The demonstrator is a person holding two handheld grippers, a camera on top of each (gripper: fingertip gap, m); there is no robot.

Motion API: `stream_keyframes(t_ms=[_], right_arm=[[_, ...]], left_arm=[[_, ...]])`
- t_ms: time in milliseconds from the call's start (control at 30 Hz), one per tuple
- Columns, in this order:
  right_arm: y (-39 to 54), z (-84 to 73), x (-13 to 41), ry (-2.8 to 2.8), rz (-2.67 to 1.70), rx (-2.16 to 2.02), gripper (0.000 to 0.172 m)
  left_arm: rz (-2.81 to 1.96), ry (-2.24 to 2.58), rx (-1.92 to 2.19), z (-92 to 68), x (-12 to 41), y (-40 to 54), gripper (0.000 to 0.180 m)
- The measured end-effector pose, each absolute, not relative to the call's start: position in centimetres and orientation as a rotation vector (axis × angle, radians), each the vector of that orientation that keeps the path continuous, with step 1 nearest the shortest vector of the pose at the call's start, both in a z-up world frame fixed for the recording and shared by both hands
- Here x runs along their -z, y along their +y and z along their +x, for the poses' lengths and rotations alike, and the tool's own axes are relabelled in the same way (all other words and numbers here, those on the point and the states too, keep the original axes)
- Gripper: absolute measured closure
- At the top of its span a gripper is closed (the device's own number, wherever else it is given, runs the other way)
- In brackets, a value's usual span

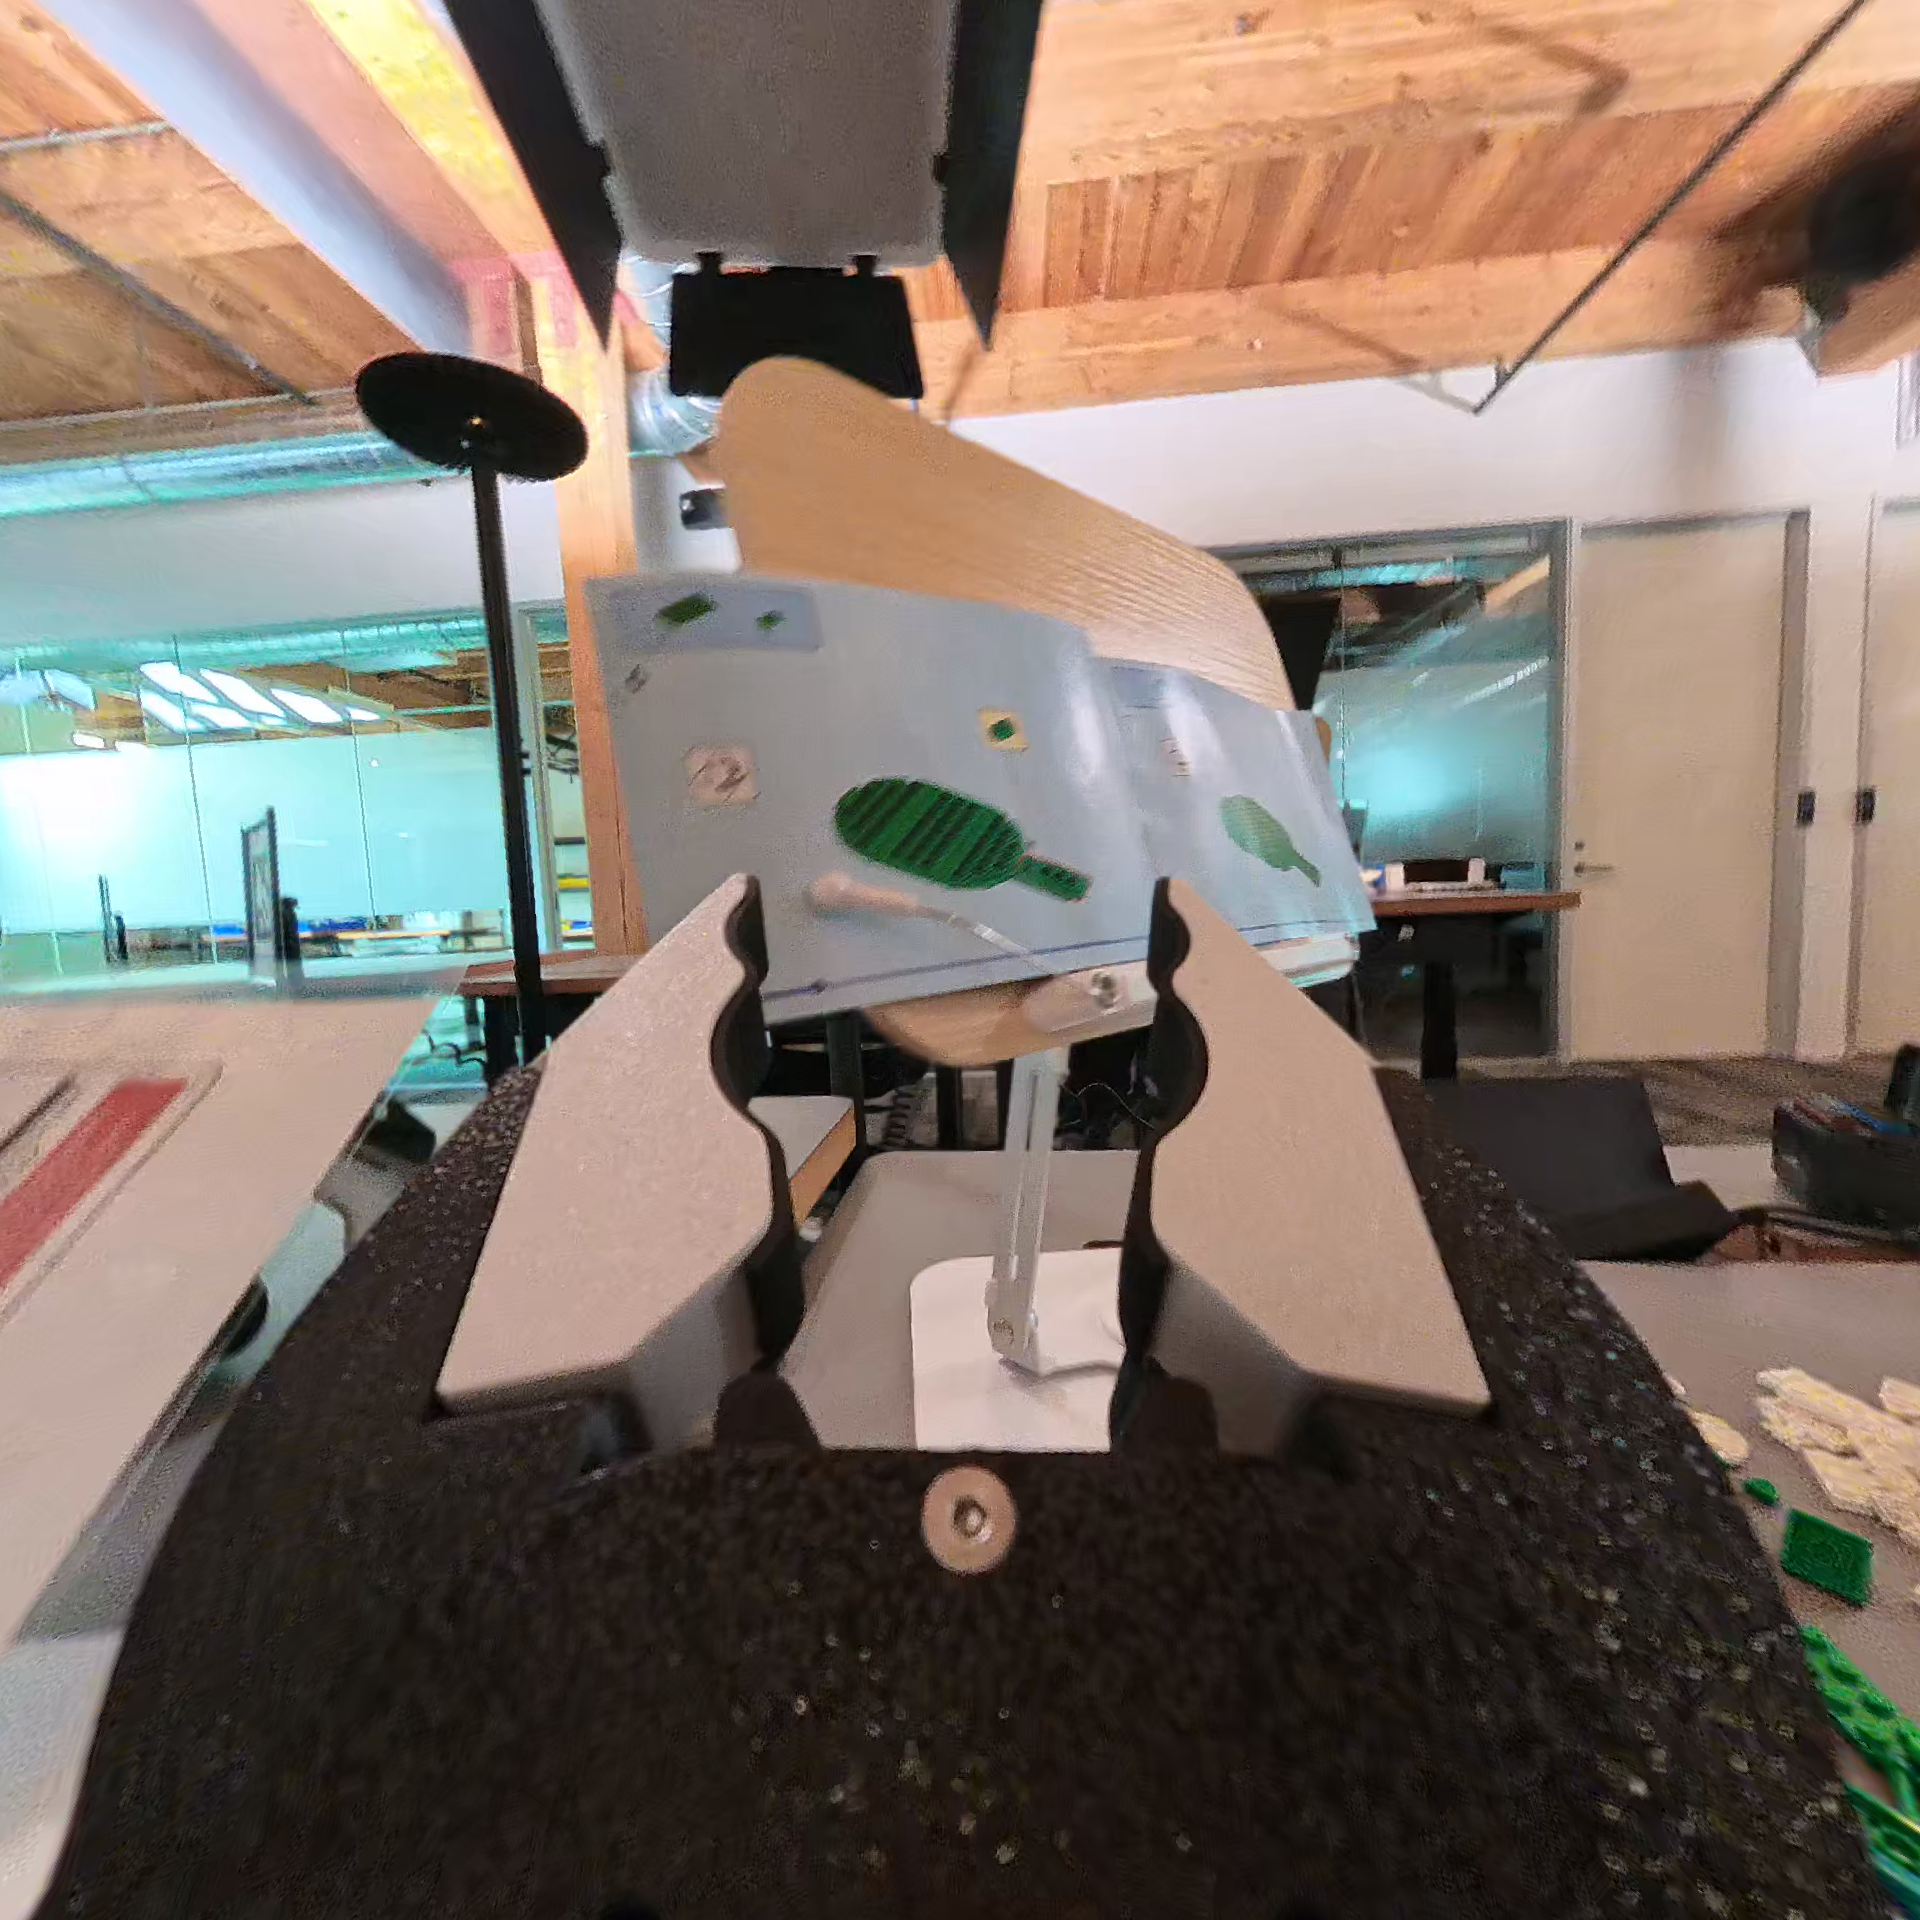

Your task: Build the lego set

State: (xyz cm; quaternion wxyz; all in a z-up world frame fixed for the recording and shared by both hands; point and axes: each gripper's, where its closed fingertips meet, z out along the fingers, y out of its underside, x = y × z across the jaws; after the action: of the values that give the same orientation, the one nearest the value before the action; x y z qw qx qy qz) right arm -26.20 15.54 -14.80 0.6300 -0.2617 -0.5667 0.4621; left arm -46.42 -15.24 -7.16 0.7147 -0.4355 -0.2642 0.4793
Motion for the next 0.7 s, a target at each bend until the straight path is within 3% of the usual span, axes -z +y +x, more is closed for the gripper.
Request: stream_keyframes(t_ms=[67,167,400,567,700], right_arm=[[12.5,-26.4,13.6,-1.333,-0.494,-1.066,0.153],[5.4,-30.6,12.7,-1.55,-0.387,-1.084,0.137],[-8.9,-44.2,8.3,-1.728,-0.194,-1.016,0.146],[-12.5,-50.9,8.3,-1.72,-0.21,-0.916,0.131],[-13.0,-52.9,9.3,-1.734,-0.177,-0.829,0.15]], left_arm=[[-0.898,-0.604,-0.99,-47.3,8.6,-16.6,0.101],[-0.83,-0.625,-0.881,-49.1,9.1,-18.0,0.094],[-0.74,-0.611,-0.637,-51.5,9.5,-19.5,0.135],[-0.751,-0.581,-0.475,-52.5,9.6,-19.5,0.131],[-0.778,-0.55,-0.435,-53.1,9.5,-19.0,0.14]])
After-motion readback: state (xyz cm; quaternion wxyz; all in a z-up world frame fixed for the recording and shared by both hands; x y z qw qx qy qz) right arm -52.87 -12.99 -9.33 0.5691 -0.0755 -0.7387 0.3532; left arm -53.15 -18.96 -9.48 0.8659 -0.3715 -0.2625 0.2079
